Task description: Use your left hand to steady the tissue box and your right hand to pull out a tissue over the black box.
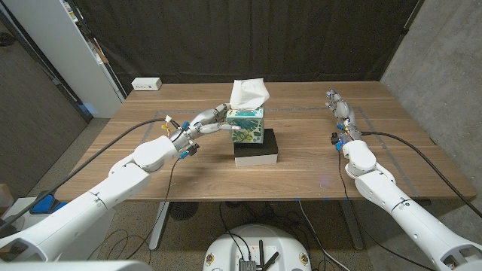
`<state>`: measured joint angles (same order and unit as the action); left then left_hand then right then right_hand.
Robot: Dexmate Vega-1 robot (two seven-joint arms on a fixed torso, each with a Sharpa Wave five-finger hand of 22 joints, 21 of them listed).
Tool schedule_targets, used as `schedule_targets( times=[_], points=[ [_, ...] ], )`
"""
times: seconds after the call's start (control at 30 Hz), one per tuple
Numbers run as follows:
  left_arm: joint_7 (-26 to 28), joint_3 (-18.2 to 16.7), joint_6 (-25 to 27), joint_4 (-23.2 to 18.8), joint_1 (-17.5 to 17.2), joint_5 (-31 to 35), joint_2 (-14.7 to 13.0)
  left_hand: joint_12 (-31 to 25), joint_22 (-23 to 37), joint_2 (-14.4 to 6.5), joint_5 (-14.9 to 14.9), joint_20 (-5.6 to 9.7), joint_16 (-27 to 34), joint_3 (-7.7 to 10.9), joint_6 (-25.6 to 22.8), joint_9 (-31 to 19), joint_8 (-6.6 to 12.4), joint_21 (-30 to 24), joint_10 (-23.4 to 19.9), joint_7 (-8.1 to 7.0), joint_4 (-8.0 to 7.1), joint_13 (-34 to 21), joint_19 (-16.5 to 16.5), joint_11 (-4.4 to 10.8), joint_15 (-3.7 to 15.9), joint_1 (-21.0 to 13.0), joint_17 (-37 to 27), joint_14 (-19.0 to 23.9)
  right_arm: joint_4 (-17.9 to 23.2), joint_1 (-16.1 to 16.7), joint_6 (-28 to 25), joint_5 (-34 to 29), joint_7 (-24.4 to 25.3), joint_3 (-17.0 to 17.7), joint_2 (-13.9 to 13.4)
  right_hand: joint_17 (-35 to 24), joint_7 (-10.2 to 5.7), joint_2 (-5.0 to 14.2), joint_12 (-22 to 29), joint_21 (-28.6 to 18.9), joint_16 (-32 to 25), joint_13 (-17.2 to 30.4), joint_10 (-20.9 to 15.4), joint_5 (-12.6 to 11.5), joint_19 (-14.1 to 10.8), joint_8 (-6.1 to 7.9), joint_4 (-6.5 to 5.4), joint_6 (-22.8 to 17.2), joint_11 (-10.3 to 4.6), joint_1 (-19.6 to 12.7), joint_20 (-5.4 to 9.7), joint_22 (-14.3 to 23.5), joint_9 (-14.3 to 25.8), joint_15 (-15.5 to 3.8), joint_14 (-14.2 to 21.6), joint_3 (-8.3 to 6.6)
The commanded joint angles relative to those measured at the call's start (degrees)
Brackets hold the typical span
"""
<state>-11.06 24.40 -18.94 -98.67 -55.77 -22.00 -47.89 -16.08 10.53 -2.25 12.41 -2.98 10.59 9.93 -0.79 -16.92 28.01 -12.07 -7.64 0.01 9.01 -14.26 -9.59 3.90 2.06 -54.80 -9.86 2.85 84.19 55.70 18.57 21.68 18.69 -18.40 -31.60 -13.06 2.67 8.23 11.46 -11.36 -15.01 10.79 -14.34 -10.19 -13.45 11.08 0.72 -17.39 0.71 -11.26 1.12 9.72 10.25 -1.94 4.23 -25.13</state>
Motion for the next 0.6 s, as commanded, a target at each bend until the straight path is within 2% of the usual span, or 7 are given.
schedule_targets(
  times=[0.03, 0.23, 0.6],
  points=[
    [0.0, -2.0, 4.8, -4.7, -0.8, -1.5, -3.2, 0.3, 0.3, -0.7, -0.2, 0.14, -0.1, 0.3, 0.4, -0.4, 0.41, 0.2, 0.2, 0.15, -0.25, -0.3, 0.3, -0.25, -0.2, 0.3, -0.2, -0.6, -1.5, -0.3, 0.7, 0.6, -0.7, -0.1, 0.5, -0.1, 0.11, 1.21, -0.1, 0.0, 0.1, 0.3, -0.3, 0.1, 0.0, -0.15, 0.41, -0.5, 0.05, -0.2, 0.28, 0.3, 0.1, -0.76, 0.4, -0.06],
    [0.4, -2.6, 5.8, -6.3, -1.2, -1.3, -4.2, 0.4, 0.3, -0.9, -0.5, 0.13, -0.1, 0.38, 0.8, -0.5, 0.56, 0.2, 0.4, 0.07, -0.31, -0.4, 0.5, -0.39, -0.27, 0.5, -0.2, -0.7, -1.9, -0.5, 0.9, 0.8, -0.8, -0.1, 0.6, -0.1, 0.16, 1.23, -0.1, 0.0, 0.2, 0.3, -0.3, 0.1, 0.0, -0.16, 0.46, -0.5, 0.07, -0.2, 0.37, 0.3, 0.1, -0.75, 0.3, -0.08],
    [-0.3, -2.6, 5.3, -5.6, -1.0, -1.8, -4.0, 0.7, 0.3, -1.1, -0.8, 0.16, -0.4, 0.5, 1.5, -0.8, 0.82, 0.2, 0.8, -0.03, -0.31, -0.6, 0.7, -0.35, 0.14, 0.6, -0.2, -1.8, -2.0, -0.7, 0.6, 1.0, -0.9, -0.3, 0.6, -0.1, 0.21, 1.27, -0.2, 0.0, 0.3, 0.3, -0.2, 0.1, -0.1, -0.19, 0.54, -0.4, 0.02, -0.2, 0.45, 0.3, 0.1, -0.65, 0.2, -0.12]
  ],
)
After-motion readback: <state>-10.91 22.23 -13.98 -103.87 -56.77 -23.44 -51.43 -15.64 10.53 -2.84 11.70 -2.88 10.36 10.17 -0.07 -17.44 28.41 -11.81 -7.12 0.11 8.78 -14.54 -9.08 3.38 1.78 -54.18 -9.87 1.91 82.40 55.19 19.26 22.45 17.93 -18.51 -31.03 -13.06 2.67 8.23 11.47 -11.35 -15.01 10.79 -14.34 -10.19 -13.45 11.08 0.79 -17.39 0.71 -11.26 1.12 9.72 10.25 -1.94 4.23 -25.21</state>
